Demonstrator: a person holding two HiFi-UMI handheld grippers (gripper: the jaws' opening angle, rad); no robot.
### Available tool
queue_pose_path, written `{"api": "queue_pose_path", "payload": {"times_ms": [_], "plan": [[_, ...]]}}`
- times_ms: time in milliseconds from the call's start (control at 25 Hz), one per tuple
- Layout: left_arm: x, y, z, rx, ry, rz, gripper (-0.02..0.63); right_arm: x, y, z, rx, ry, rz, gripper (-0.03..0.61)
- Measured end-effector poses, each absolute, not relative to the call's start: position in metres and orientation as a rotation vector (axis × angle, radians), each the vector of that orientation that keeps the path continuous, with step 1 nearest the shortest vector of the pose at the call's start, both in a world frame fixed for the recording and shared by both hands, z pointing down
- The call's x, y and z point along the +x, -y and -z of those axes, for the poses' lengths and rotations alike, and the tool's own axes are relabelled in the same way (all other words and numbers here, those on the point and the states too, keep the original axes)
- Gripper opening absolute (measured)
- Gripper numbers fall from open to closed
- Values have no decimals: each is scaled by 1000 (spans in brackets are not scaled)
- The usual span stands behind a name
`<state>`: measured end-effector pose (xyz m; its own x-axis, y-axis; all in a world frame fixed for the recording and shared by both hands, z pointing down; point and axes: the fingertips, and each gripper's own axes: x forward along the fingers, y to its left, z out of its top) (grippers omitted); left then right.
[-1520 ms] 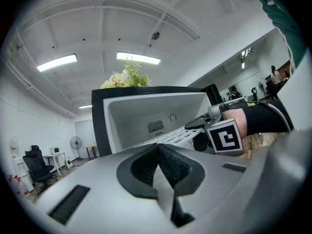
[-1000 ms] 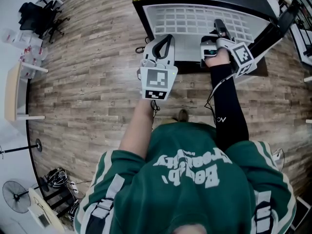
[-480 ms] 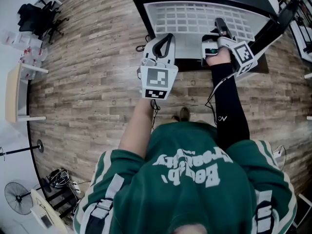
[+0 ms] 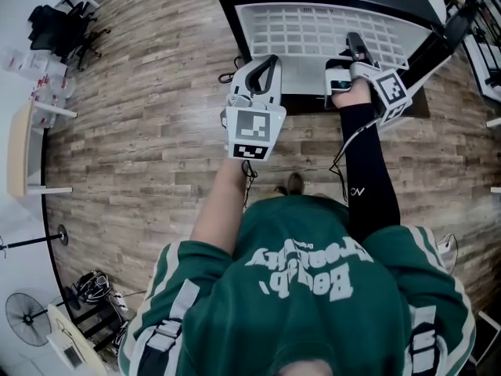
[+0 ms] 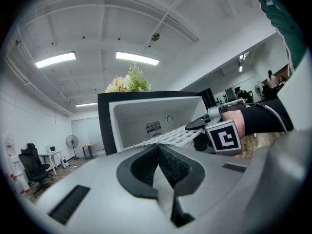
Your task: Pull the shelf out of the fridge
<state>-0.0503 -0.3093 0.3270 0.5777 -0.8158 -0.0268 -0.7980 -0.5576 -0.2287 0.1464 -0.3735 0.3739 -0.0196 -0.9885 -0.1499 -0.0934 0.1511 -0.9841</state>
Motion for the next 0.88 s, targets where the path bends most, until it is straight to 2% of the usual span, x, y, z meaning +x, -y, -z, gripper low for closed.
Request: {"api": "queue_pose_path", "payload": {"times_ms": [880], "plan": [[-61,293,-325,-2645,-1277,125,17,145,358,-377,-1158,-1304,1042,41]]}}
